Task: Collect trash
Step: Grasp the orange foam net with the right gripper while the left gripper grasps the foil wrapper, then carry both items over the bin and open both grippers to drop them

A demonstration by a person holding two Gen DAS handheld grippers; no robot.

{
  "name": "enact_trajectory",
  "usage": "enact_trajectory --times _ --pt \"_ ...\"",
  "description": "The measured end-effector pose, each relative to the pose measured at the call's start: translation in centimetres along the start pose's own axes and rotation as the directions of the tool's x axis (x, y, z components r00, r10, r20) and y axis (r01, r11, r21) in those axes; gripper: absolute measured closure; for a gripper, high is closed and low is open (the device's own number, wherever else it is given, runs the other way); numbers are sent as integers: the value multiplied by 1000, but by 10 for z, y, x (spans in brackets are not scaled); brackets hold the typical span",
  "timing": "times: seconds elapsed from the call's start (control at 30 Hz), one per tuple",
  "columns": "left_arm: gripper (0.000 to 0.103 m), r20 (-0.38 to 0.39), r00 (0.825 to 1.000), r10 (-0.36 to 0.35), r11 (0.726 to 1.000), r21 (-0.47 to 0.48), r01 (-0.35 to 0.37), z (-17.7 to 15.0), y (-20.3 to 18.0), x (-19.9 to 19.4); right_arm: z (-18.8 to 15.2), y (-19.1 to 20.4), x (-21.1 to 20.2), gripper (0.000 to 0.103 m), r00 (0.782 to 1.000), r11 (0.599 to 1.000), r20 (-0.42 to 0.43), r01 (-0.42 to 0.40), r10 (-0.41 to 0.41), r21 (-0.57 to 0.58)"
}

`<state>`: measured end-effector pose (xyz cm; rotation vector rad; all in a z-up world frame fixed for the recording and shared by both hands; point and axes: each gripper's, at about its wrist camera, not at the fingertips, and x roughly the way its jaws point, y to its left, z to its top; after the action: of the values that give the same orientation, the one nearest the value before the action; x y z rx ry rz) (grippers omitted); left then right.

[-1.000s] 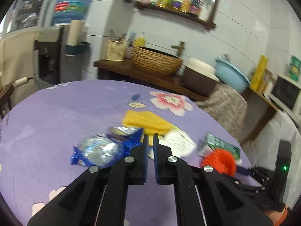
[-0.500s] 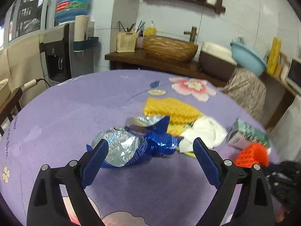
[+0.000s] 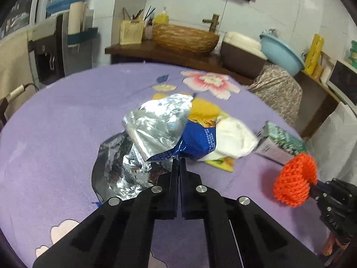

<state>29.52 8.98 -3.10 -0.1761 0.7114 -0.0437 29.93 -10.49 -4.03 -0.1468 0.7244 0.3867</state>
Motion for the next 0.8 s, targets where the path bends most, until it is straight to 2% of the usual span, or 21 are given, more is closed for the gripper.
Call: enact_trajectory --times 0.17,0.37,0.43,0.6,0.67,0.8 --pt "100 103 993 -52 998 30 49 8 -19 -35 -7 -1 -22 92 999 1000 31 -27 27 10" --pt "100 143 984 -103 992 93 91 4 -54 -48 -23 -9 -61 92 995 997 83 -61 57 39" --pt "100 137 980 -145 984 128 128 -2 -71 -49 -33 -16 -79 92 993 997 106 -61 55 54" --pt "100 114 966 -230 942 274 192 -27 -126 -52 -59 -42 -113 92 990 993 140 -30 14 112" --pt "100 83 958 -274 923 304 237 -35 -147 -50 -73 -59 -126 92 989 989 149 -2 -21 149" --pt "100 58 947 -317 882 385 272 -48 -188 -56 -103 -96 -146 92 984 972 140 75 -108 221"
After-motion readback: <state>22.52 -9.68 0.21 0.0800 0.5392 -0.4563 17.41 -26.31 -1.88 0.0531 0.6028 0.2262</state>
